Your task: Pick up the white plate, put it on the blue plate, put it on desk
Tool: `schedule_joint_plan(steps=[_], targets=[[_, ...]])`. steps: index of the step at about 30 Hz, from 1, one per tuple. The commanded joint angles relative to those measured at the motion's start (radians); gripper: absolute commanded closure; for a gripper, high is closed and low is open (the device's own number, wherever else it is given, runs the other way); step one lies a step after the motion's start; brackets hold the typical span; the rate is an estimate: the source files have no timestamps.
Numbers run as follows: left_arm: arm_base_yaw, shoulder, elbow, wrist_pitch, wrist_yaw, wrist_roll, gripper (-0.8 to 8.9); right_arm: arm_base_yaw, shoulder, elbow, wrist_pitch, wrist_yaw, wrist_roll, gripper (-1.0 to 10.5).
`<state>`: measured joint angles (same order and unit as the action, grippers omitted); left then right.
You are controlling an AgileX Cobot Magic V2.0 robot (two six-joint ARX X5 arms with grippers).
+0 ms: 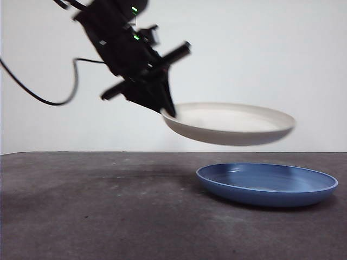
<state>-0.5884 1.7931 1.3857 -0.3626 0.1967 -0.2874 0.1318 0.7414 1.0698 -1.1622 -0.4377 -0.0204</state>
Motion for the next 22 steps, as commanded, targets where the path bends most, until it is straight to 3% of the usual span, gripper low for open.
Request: schedule_joint_plan(steps=[1, 10, 19, 22], targets=[[-0.031, 0.077, 0.081, 0.006, 0.001, -0.017, 8.04, 0.003, -0.008, 0.019, 0.009, 0.002, 0.015, 5.2], [-0.08, 0.259, 0.212, -0.047, 0.0, -0.016, 8.04, 0.003, -0.02, 0.019, 0.006, 0.002, 0.039, 5.2], [-0.092, 0.307, 0.229, -0.062, -0.014, -0.01, 8.04, 0.003, -0.02, 0.019, 0.005, 0.002, 0.039, 5.2], [-0.096, 0.307, 0.229, -0.062, -0.014, -0.009, 7.37, 0.003, -0.02, 0.019, 0.005, 0.002, 0.039, 5.2]])
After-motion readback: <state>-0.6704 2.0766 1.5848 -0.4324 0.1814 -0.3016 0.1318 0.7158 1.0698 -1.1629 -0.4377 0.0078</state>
